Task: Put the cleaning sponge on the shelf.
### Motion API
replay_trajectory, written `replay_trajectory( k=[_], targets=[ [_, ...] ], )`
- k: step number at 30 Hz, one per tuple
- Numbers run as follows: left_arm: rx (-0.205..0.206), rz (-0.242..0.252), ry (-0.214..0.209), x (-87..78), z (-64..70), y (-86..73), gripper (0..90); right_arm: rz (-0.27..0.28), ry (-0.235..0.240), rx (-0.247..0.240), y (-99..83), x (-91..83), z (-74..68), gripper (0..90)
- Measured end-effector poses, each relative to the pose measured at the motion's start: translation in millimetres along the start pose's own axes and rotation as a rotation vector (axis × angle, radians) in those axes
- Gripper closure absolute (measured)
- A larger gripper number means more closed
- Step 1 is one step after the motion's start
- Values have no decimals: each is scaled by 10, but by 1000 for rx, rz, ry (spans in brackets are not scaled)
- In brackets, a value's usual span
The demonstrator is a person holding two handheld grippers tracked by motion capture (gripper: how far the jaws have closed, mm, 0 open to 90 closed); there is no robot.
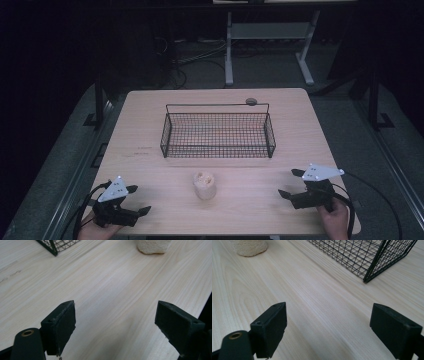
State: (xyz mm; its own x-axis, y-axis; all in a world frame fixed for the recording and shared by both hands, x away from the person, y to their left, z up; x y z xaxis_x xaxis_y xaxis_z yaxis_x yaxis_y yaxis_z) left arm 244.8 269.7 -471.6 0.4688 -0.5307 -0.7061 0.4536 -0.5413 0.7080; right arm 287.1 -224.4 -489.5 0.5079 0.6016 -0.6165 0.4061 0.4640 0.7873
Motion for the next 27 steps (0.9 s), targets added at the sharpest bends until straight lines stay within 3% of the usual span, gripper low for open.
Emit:
replay_trajectory(
  k=[10, 19, 22, 27],
  targets=[
    [23, -11, -5, 34, 54, 106, 162, 14, -1, 19, -15, -36, 26, 136],
    [48, -60, -33, 108, 100, 169, 162, 17, -3, 20, -18, -50, 26, 136],
    [69, -101, -42, 132, 138, 220, 162, 17, -2, 15, -17, -49, 24, 136],
    [77, -93, -43, 121, 147, 313, 162, 18, 2, 16, -12, -53, 10, 135]
  ],
)
Point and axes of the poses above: each handheld gripper's, and its own axes: x roughly forward along the jaws, y roughly out of its top, z roughly to its right, the point moved 6 cm from there along x, roughly forward along the jaws, and after that the axes turned 1 degree about y, right-handed, at the moved point
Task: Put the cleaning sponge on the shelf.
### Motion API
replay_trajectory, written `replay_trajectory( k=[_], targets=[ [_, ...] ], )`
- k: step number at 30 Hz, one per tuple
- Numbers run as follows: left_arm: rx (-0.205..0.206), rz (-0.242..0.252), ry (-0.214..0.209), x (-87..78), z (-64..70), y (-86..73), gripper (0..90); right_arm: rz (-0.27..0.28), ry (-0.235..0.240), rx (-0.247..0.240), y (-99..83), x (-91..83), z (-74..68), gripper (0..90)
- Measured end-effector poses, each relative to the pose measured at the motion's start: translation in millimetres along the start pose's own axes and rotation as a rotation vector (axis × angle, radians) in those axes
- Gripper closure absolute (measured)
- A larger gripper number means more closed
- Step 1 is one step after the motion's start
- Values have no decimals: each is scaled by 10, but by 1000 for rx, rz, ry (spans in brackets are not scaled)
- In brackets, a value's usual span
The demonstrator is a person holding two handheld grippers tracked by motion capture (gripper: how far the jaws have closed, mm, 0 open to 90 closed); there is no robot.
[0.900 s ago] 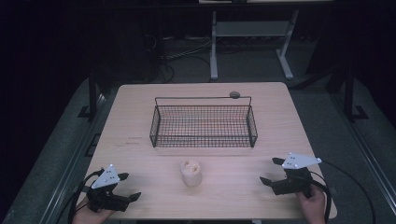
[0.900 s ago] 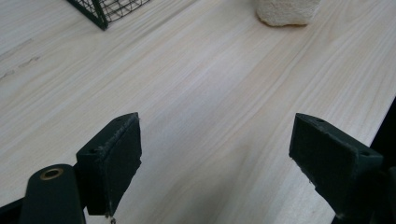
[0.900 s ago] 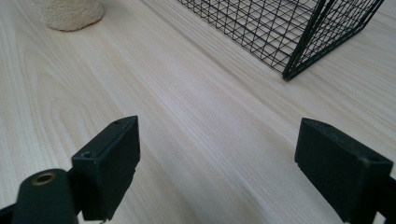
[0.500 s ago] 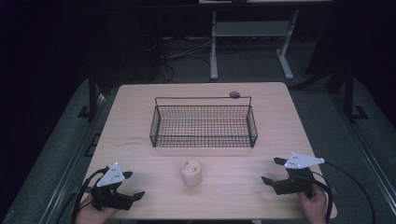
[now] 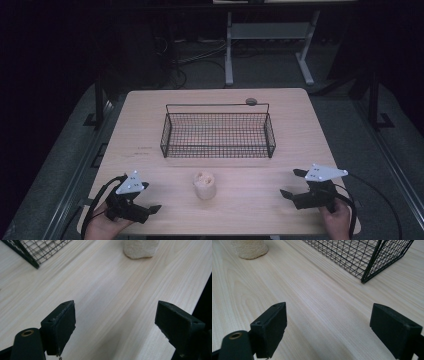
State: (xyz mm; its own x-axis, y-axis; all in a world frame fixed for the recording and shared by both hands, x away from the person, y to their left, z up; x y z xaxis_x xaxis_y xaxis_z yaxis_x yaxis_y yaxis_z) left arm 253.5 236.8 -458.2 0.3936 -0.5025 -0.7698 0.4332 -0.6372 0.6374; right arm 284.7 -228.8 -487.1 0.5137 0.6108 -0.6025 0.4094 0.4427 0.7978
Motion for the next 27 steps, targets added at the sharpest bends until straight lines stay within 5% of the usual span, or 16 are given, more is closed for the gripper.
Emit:
replay_trajectory(
  k=[14, 27],
  targets=[
    [80, -51, -10, -35, 68, 284, 162, 10, 8, -8, 11, 10, -11, 135],
    [108, -64, -46, 76, 138, 452, 162, 8, 11, -11, 15, 11, -26, 136]
  ],
)
Point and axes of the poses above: each handheld gripper's, and its own axes: x roughly forward along the jaws, y roughly out of its top, z roughly to its right, the point moved 6 cm from there along x, roughly forward along the jaws, and after that the axes turned 1 degree about y, right-handed, at the moved point
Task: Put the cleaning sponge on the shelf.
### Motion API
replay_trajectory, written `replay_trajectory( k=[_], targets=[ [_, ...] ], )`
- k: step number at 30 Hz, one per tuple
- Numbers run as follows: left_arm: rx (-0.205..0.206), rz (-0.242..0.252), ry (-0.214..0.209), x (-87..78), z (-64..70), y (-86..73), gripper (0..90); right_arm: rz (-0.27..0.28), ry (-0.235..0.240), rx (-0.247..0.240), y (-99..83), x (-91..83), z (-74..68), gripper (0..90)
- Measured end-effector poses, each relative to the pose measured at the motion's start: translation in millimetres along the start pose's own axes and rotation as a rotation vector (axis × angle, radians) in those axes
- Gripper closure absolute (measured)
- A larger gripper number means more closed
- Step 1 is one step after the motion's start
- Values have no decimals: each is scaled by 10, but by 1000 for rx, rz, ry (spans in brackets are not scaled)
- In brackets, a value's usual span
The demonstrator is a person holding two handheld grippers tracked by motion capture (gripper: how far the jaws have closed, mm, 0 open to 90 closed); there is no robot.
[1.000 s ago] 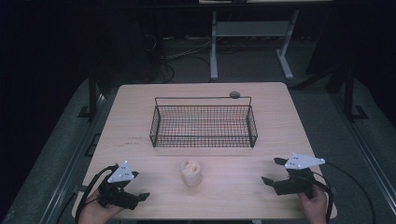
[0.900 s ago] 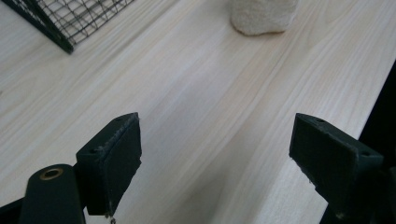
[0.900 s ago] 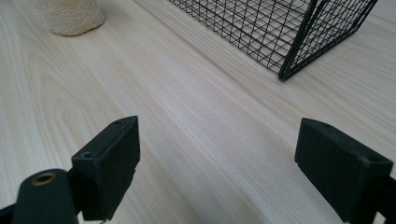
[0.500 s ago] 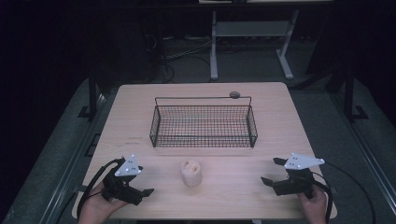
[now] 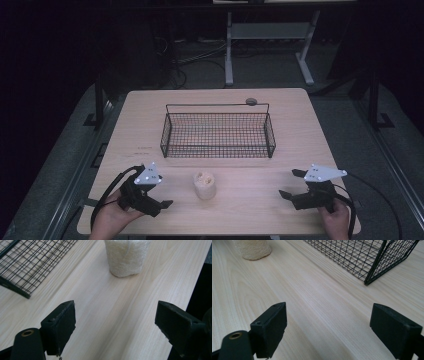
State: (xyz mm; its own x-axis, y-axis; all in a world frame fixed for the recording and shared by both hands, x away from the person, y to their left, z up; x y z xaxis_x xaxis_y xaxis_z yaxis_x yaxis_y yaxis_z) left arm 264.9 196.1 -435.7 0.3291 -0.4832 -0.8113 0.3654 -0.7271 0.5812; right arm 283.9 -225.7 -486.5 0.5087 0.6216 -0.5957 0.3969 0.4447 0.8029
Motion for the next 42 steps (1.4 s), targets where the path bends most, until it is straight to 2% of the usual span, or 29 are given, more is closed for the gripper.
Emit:
replay_trajectory(
  k=[10, 42],
  targets=[
    [24, 0, -20, 73, 45, 137, 162, 6, 4, -3, 6, -7, -7, 136],
    [73, -40, -73, 257, 102, 417, 162, 22, 16, 0, 19, -6, -15, 136]
  ],
)
Point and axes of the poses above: each handheld gripper's, and its own axes: x roughly forward along the jaws, y roughly out of its top, z roughly to its right, the point moved 6 cm from there along x, roughly forward along the jaws, and after that the axes turned 1 degree about y, right-handed, at the moved point
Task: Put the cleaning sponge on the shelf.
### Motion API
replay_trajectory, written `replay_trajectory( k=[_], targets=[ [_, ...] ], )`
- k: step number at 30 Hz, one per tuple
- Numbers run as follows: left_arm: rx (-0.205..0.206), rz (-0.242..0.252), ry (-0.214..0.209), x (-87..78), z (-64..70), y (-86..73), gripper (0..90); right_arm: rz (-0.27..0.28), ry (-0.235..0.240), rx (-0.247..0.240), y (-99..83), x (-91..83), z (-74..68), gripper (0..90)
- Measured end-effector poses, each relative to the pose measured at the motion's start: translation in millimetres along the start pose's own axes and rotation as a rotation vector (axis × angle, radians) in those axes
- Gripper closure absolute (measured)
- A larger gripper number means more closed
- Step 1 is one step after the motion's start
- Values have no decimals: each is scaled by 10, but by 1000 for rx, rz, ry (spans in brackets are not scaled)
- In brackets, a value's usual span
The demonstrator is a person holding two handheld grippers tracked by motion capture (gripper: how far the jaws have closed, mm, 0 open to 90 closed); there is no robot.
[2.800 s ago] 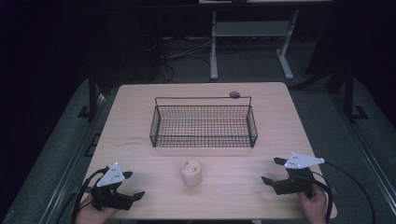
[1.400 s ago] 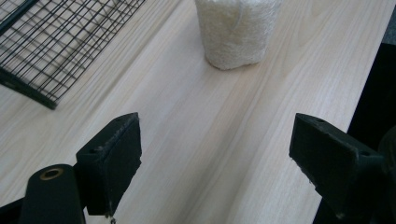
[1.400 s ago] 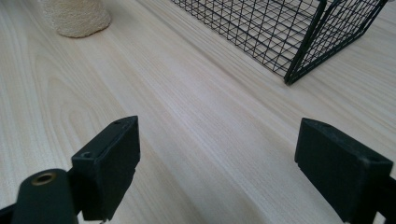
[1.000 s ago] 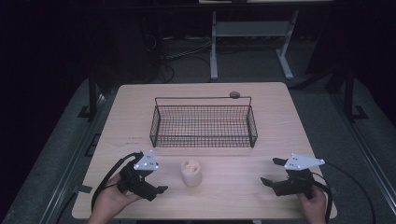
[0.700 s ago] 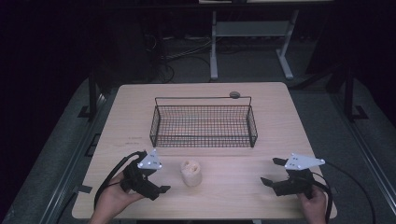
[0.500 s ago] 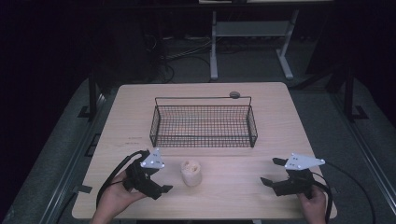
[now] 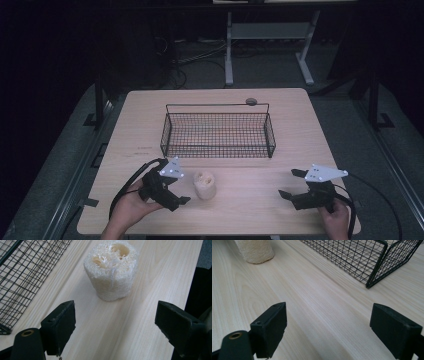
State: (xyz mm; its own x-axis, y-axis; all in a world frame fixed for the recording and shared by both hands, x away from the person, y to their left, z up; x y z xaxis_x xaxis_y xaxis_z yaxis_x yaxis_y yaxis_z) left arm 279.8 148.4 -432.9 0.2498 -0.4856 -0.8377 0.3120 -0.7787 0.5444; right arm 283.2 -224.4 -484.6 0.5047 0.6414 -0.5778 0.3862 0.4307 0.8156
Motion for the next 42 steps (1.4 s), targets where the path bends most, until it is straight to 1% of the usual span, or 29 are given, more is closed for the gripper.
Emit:
replay_trajectory(
  k=[7, 18, 20, 25, 28, 42],
  targets=[
    [10, -7, -9, 53, -8, 54, 162, -1, 1, -2, 4, 7, -9, 135],
    [13, -14, -17, 104, -22, 108, 162, 3, 4, -2, 9, 8, -11, 136],
    [7, -9, -18, 112, -25, 120, 162, 3, 3, -3, 9, 9, -12, 135],
    [13, -17, -24, 144, -34, 137, 162, 2, 3, -4, 11, 14, -17, 136],
    [9, -18, -32, 165, -33, 150, 162, 1, 4, -4, 11, 15, -16, 136],
    [18, -32, -43, 252, -39, 226, 162, 2, 7, -5, 15, 19, -25, 135]
  ],
)
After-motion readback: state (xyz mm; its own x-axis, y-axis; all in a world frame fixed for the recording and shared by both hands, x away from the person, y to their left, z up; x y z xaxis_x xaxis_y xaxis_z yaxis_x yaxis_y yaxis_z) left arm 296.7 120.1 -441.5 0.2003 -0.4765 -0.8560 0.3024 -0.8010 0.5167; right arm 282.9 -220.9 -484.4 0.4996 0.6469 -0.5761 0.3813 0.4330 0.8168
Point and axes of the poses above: each handheld gripper's, and its own axes: x roughly forward along the jaws, y roughly out of its top, z roughly to its right, the point moved 6 cm from there along x, roughly forward along the jaws, and after that the axes turned 1 degree about y, right-handed, at the moved point
